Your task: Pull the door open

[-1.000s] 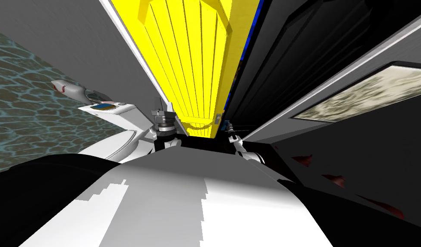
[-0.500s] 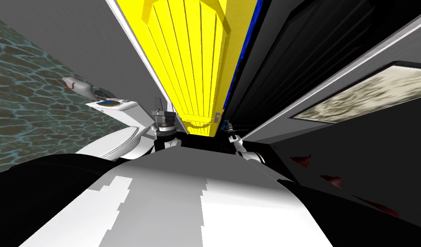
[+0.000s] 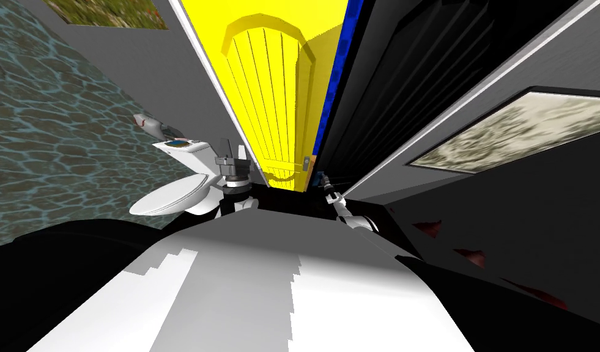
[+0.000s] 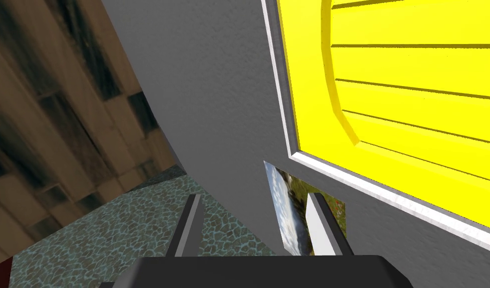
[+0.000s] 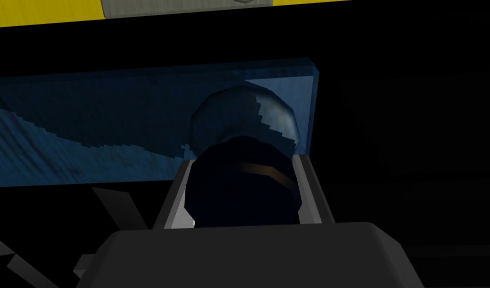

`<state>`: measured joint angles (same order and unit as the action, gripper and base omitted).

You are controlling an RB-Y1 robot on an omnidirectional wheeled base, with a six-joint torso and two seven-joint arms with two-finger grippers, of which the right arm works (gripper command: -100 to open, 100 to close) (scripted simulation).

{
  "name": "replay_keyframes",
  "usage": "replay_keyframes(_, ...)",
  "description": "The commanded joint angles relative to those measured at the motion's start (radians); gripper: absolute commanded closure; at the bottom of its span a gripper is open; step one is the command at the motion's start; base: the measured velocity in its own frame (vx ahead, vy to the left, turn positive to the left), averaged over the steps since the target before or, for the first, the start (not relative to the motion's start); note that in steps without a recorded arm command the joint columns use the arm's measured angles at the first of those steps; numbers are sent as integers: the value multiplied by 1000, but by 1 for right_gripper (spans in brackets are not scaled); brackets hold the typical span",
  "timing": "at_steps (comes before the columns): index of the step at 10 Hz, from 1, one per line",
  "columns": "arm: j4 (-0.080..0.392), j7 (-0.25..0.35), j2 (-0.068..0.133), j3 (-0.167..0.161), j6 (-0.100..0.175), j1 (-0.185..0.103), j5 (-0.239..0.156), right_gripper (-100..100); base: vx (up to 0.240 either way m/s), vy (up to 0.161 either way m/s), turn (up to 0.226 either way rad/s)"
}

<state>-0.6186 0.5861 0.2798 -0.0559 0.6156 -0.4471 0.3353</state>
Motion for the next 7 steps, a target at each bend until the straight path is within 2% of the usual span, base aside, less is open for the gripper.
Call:
replay_keyframes(1,-8,28,-1,-24,15,2,18,100,-188,-153,89)
replay_keyframes(2,-10,45,2,-38,23,0,29,100,-213,-205,84)
replay_keyframes(3,-21,36,7,-27,9,3,21,100,-97,-99,35)
replay_keyframes(4,-34,74,16,-55,31,13,46,100,-117,-140,29)
replay_keyframes(5,-36,84,20,-63,38,15,52,100,-171,-178,59)
replay_keyframes(7,-48,128,33,-95,73,23,81,100,-187,-185,37)
